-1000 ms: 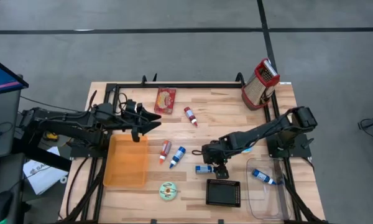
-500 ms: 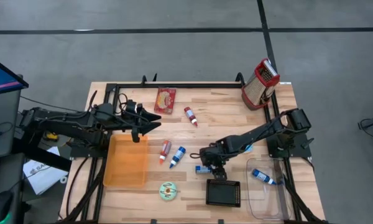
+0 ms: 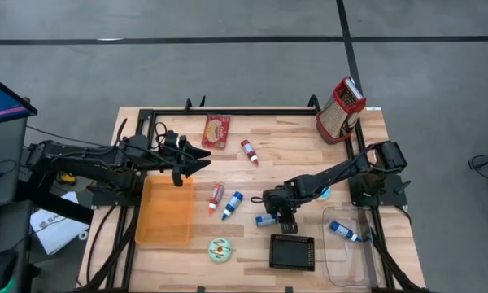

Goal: Pick & Place Food Item
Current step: Put the right blue food coloring bottle into the transparent bin

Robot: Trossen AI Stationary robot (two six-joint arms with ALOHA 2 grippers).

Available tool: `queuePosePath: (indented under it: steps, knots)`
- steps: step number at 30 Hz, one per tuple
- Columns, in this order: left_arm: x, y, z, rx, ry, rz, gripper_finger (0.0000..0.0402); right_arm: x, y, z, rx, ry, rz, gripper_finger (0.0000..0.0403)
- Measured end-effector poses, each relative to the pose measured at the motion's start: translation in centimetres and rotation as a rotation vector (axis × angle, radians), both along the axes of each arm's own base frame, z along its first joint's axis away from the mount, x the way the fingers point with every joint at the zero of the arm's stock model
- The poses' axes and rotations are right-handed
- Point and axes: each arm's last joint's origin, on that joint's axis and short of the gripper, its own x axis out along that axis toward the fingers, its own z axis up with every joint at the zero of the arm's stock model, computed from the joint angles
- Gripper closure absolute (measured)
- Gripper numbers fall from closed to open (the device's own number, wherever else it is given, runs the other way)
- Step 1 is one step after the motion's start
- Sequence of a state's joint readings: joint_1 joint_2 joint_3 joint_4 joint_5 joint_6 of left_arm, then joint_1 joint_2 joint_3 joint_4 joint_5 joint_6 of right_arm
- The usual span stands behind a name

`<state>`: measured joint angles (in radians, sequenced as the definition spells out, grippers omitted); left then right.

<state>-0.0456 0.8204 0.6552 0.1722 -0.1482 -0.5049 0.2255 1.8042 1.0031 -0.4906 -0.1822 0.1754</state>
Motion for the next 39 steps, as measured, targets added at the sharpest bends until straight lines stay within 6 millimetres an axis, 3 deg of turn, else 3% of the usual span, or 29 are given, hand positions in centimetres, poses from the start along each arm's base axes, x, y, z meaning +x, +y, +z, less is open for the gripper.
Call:
queuePosePath:
  steps: [4, 14, 18, 22, 25, 28, 34, 39]
  knots:
    - [0.0, 0.0, 0.0, 0.000, 0.000, 0.000, 0.0206, 0.1, -0.4, 0.0, -0.003, -0.005, 0.012, 0.0302]
    - [0.0, 0.0, 0.1, -0.001, -0.008, 0.005, 0.0206, 0.1, -1.6, 0.7, -0.044, 0.036, 0.032, 0.0302]
    - [0.0, 0.0, 0.1, -0.001, -0.011, 0.006, 0.0206, 0.8, -3.2, 3.2, -0.079, -0.010, -0.017, 0.0302]
    - [0.0, 0.0, 0.2, -0.001, -0.018, 0.009, 0.0206, 0.0, -5.2, 6.0, -0.076, -0.029, -0.115, 0.0301]
    - [0.0, 0.0, 0.2, 0.000, -0.022, 0.009, 0.0206, -2.1, -6.0, 8.1, -0.082, 0.025, -0.159, 0.0299]
    - [0.0, 0.0, 0.2, 0.005, -0.022, 0.009, 0.0206, -4.7, -5.5, 10.2, -0.084, 0.088, -0.171, 0.0299]
    - [0.0, 0.0, 0.2, 0.012, -0.022, 0.009, 0.0206, -10.7, -2.4, 14.6, -0.034, 0.131, -0.272, 0.0297]
    - [0.0, 0.1, 0.2, 0.013, -0.021, 0.021, 0.0206, -15.8, 1.1, 16.9, 0.050, 0.170, -0.406, 0.0297]
